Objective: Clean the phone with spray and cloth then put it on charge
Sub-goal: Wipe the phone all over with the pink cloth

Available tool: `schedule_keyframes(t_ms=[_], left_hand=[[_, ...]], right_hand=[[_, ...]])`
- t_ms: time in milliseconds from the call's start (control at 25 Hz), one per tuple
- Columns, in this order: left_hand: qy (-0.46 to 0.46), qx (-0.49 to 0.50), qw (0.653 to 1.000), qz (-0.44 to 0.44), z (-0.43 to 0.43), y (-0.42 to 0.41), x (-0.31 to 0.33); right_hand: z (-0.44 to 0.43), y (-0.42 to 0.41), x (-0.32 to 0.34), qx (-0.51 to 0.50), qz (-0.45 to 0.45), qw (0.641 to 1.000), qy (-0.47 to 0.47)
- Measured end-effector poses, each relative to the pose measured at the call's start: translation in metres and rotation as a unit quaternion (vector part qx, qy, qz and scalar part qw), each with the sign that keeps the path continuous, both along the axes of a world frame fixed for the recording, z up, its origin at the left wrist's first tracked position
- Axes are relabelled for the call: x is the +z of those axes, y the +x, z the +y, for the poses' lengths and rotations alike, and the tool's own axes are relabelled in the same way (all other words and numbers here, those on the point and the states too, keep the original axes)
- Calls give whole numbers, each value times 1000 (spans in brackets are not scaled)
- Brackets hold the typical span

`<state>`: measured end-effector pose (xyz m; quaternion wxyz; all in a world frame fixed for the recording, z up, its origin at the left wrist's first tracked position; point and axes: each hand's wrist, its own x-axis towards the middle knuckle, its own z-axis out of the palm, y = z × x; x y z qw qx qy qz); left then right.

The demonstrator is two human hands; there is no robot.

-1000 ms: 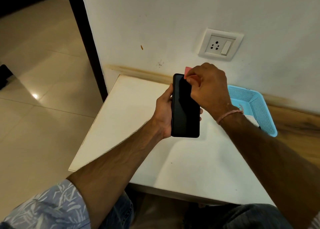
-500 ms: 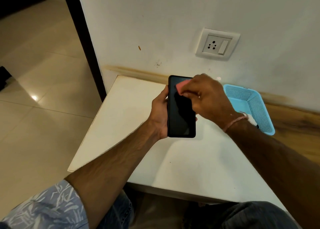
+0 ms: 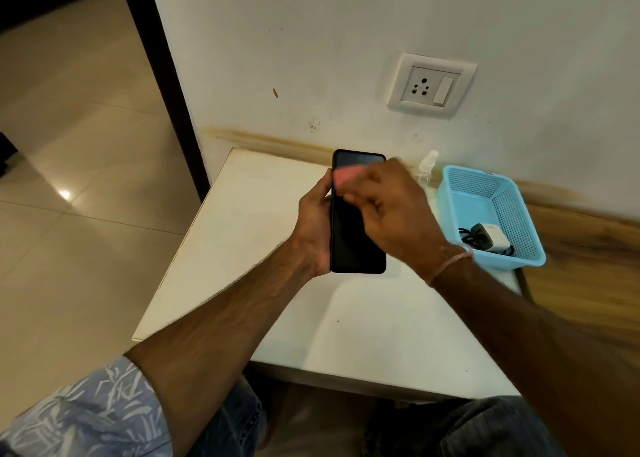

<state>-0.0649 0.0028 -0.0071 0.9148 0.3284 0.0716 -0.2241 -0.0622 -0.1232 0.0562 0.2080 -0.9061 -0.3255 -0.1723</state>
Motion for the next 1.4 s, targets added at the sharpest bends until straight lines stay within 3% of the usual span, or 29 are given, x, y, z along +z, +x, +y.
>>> schedule_keyframes(t_ms=[80, 200, 360, 480, 520, 640, 680, 800, 960, 1120, 1240, 1280, 1400], left_hand=[[5, 6, 1000, -1, 2, 0, 1], [4, 3, 1000, -9, -1, 0, 4], [-9, 3, 1000, 2, 3, 0, 4], [17, 7, 1000, -1, 0, 0, 5], [17, 8, 1000, 2, 0, 0, 4], [-9, 6, 1000, 12, 4, 0, 5], [-11, 7, 1000, 9, 5, 1, 5], [-5, 12, 1000, 5, 3, 2, 4], [-25, -6, 1000, 16, 6, 1, 5], [-11, 4, 1000, 8, 4, 4, 3], [-34, -10, 999, 25, 6, 2, 4], [-32, -8, 999, 21, 6, 3, 3], [-23, 7, 1000, 5, 4, 4, 2]], right_hand=[[-4, 0, -1, 33, -18, 999, -3], [-2, 9, 7, -105, 13, 989, 104], [1, -10, -6, 93, -37, 995, 1], [-2, 4, 5, -85, -5, 993, 78], [3, 2, 5, -98, -4, 992, 78], [5, -15, -5, 72, -55, 996, -14], [0, -10, -2, 78, -56, 995, -17], [-4, 4, 7, -86, -7, 994, 69], [0, -13, -3, 88, -68, 993, -30], [-3, 1, 4, -59, -17, 997, 52], [-2, -15, -9, 90, -69, 993, -32], [-6, -10, -6, 88, -71, 993, -33], [-7, -1, -2, -61, -27, 996, 55]])
